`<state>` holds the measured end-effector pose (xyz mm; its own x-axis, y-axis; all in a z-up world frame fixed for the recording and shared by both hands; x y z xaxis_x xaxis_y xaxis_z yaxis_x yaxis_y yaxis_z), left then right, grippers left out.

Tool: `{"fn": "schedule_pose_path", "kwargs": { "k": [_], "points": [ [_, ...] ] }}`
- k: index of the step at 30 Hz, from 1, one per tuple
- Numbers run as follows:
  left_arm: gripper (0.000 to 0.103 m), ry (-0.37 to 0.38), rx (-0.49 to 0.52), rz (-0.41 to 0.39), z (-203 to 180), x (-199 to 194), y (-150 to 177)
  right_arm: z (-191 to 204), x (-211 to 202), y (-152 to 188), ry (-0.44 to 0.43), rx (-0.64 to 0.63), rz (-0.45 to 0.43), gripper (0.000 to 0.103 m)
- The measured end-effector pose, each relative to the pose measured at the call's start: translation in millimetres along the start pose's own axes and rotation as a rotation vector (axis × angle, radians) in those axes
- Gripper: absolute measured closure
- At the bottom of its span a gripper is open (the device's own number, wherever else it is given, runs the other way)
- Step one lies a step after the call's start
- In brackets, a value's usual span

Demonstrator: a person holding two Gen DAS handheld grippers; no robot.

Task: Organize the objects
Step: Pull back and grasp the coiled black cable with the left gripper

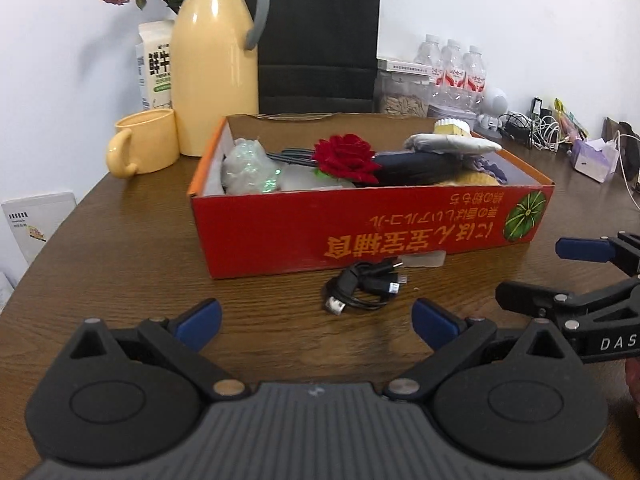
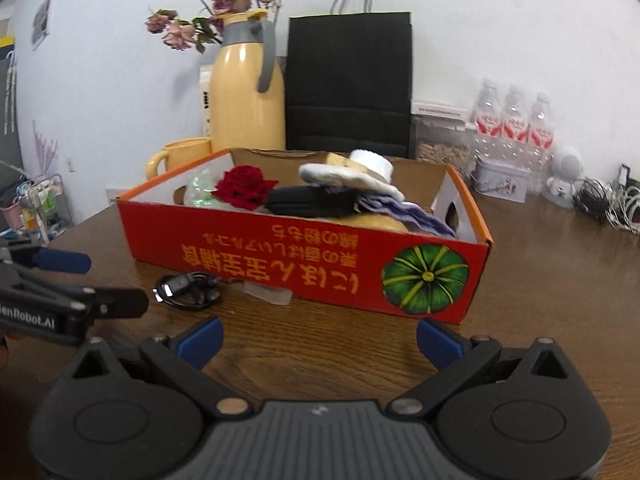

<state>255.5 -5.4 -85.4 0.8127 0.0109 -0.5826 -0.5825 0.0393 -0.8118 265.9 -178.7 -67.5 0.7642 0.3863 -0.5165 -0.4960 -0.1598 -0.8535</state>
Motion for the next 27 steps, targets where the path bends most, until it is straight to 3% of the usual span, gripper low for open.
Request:
{"fn": "schedule_pose_path", "kwargs": {
  "k": [13,21,24,27],
  "points": [
    [0.000,-0.012,-0.014,0.054,-29,41,-23,-34,-4,0,0.097,0.136,-0.046,0.000],
    [0.002,-0.032,0.001,0.082,-37,59,-15,-34,-3,1,0.091,0.135,-0.047,0.000],
    [0.011,-0.026,0.010,0.066,-41,57,-14,-32,-3,0,0.086,0.133,-0.047,0.000],
    [0.033,-0.019,0.028,0.039,-46,54,-15,-32,-3,0,0.082,0.133,-0.046,0.000]
  ]
}}
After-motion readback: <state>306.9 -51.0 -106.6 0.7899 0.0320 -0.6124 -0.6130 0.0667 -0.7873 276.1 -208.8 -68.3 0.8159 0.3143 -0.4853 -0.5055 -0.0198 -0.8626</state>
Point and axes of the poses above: each gripper's, at about its wrist camera, not at the fingertips, and x roughly the way its jaws point, z to its left, y to its underside, the point moved 8 cm from there along x, roughly the way its jaws point, and after that the axes turned 6 degrees about -y, right-handed, at the moved point
